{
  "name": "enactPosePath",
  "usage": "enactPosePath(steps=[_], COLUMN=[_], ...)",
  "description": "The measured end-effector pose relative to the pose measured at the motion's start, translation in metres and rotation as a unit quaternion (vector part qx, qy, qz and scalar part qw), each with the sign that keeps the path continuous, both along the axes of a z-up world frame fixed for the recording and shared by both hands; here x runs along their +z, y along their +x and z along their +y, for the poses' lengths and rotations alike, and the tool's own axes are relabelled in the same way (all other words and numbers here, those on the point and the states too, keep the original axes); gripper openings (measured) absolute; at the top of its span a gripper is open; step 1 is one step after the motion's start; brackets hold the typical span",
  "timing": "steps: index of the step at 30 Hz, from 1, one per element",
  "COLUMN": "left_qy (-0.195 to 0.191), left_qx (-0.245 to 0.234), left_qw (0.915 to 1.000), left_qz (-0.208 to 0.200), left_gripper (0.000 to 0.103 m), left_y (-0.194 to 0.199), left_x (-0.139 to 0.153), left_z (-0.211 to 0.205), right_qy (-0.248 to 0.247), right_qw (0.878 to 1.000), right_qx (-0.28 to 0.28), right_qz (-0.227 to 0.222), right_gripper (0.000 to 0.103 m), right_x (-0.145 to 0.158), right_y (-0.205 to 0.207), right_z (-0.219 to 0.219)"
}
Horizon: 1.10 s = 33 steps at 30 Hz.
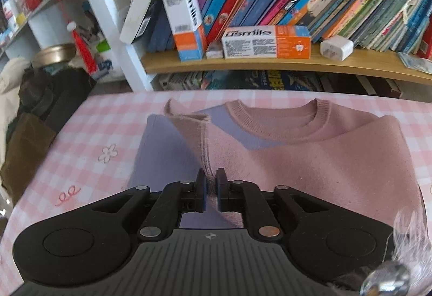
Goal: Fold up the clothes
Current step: 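Carry the pink sleeve across the sweater body with the right gripper, then open the right gripper to lay the pink sleeve on the body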
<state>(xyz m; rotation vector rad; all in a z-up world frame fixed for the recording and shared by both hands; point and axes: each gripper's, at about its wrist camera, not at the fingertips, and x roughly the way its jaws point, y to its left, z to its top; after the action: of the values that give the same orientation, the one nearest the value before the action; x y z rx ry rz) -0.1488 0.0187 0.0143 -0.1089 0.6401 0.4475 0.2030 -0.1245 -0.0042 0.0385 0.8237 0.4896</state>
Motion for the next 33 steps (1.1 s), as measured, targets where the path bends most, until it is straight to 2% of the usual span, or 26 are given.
enactPosePath(steps=[1,3,8,13,20,26,33], left_qy=[0.001,0.001,0.000,-0.003,-0.014,-0.026,-0.041], left_qx=[-0.002,-0.005,-0.017,-0.042,-0.067,-0.090,-0.107], left_qw=[1.0000,1.0000,0.9998,0.9991,0.9975,0.9955,0.9934], left_qz=[0.000,-0.001,-0.005,-0.011,-0.016,-0.016,-0.008], left_gripper=[0.087,0.087,0.087,0.087,0.087,0.087,0.087], left_y=[0.000,0.001,0.007,0.018,0.036,0.049,0.065], left_x=[0.000,0.000,0.001,0.001,0.000,-0.004,-0.010], left_z=[0.000,0.000,-0.003,-0.010,-0.018,-0.026,-0.031], right_qy=[-0.001,0.001,0.009,0.025,0.015,-0.004,-0.015], right_qw=[1.000,1.000,0.999,0.999,0.999,0.999,0.998], right_qx=[0.003,0.013,0.035,0.045,0.035,0.007,-0.057], right_qz=[-0.001,-0.003,-0.007,-0.011,-0.028,-0.045,-0.036], right_gripper=[0.013,0.036,0.045,0.047,0.053,0.053,0.053], right_x=[0.000,0.002,0.010,0.022,0.028,0.025,0.013], right_y=[-0.001,-0.004,-0.015,-0.034,-0.068,-0.100,-0.138], right_z=[0.001,0.001,-0.002,-0.019,-0.063,-0.110,-0.167])
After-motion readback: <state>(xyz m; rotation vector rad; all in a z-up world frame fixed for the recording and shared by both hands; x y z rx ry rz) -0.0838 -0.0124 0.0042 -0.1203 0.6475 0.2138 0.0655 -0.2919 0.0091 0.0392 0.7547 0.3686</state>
